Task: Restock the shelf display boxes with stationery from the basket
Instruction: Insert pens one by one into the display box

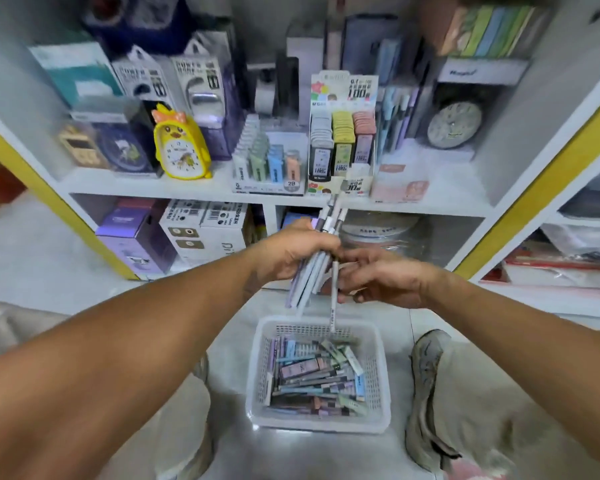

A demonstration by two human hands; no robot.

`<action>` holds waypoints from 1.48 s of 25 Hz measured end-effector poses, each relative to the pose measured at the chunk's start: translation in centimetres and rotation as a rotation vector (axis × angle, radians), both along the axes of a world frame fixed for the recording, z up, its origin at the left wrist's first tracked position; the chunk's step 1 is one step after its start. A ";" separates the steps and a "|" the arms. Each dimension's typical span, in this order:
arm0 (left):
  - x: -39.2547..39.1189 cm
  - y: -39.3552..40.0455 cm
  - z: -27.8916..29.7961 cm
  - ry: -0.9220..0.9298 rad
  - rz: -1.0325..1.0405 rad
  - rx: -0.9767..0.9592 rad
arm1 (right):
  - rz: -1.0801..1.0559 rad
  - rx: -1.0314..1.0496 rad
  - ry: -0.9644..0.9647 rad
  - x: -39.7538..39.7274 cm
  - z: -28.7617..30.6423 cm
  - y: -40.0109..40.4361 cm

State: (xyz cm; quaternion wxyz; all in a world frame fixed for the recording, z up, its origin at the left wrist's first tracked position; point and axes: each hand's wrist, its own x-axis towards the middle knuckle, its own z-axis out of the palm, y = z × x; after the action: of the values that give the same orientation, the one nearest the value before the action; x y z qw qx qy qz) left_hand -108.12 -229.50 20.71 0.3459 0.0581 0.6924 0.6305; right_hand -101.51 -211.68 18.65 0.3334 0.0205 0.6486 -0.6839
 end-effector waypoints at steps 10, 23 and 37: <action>-2.7 -0.6 12.3 0.085 0.294 0.257 | -0.165 -0.045 0.327 -2.2 10.4 0.8; -7.0 3.8 13.1 -0.084 0.339 0.356 | -0.411 0.381 0.679 -7.6 15.5 5.7; -8.8 6.8 12.2 -0.160 0.287 0.444 | -0.688 1.052 1.141 -13.0 13.1 8.9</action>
State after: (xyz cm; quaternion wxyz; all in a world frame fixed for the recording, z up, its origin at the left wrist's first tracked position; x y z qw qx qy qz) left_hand -116.97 -222.75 32.91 0.2851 -0.0162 0.5090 0.8120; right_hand -114.49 -202.79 31.70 -0.3243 0.0208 0.9087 -0.2618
